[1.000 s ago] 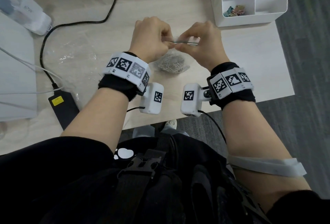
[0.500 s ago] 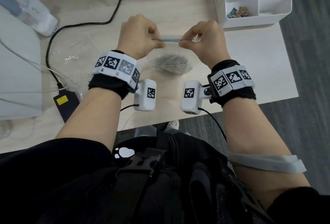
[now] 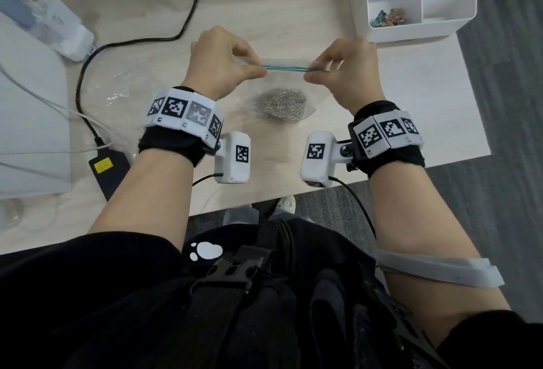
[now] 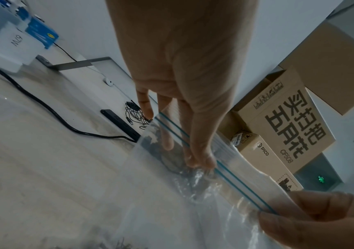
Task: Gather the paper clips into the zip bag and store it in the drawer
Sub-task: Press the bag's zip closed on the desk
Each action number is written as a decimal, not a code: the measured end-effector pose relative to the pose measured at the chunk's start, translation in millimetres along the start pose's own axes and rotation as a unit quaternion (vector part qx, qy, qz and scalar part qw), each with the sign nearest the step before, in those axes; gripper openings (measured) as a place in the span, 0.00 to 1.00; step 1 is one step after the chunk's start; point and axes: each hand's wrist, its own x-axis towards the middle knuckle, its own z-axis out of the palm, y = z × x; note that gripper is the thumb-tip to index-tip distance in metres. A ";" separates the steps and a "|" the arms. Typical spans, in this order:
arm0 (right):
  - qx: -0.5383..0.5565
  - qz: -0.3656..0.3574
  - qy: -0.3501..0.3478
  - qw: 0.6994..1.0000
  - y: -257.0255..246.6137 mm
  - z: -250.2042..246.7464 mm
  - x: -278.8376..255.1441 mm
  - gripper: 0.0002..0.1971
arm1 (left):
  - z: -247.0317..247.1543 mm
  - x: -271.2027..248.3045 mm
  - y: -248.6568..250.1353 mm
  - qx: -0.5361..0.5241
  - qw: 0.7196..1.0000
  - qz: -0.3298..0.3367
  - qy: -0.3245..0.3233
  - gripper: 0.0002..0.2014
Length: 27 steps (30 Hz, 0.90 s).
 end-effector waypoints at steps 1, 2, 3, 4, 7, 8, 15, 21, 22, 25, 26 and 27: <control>0.002 0.001 0.004 1.000 0.3 0.9 -0.2 0.08 | 0.3 -0.8 0.1 -0.004 1.000 0.003 0.003 0.08; 0.004 0.001 0.009 1.000 0.7 1.7 -0.1 0.08 | 0.9 -1.5 0.5 -0.007 1.000 0.005 0.005 0.08; 0.007 0.000 0.014 1.000 0.8 2.3 -0.2 0.08 | 1.7 -2.2 1.3 -0.007 1.000 0.009 0.010 0.08; 0.009 0.000 0.016 1.000 0.6 2.6 -0.2 0.08 | 2.6 -3.1 2.2 -0.003 1.000 0.011 0.017 0.08; 0.002 -0.017 0.008 1.000 1.1 2.6 -0.2 0.07 | 3.7 -5.5 2.9 0.009 1.000 0.019 0.019 0.07; -0.004 -0.027 0.002 1.000 1.0 2.3 -0.5 0.07 | 3.8 -5.7 2.5 0.009 1.000 0.022 0.014 0.07; -0.035 -0.063 -0.016 0.997 -3.9 3.9 1.3 0.06 | 7.0 -5.3 9.8 0.032 0.999 0.020 0.003 0.08; -0.079 -0.067 -0.022 0.994 -4.7 4.0 0.2 0.05 | 13.3 -0.9 19.5 0.044 0.998 0.033 -0.021 0.07; -0.085 -0.072 -0.027 0.993 -4.8 3.8 -0.7 0.05 | 14.0 -0.9 20.2 0.045 0.998 0.032 -0.020 0.06; -0.087 -0.088 -0.043 0.991 -6.2 4.9 0.1 0.06 | 16.5 -1.5 20.7 0.042 0.999 0.026 -0.016 0.05; -0.086 -0.092 -0.046 0.991 -7.4 6.4 1.3 0.07 | 17.4 -2.4 21.2 0.039 0.999 0.026 -0.019 0.05; -0.088 -0.096 -0.047 0.990 -9.4 8.2 2.3 0.07 | 18.0 -3.1 21.8 0.038 0.999 0.025 -0.021 0.05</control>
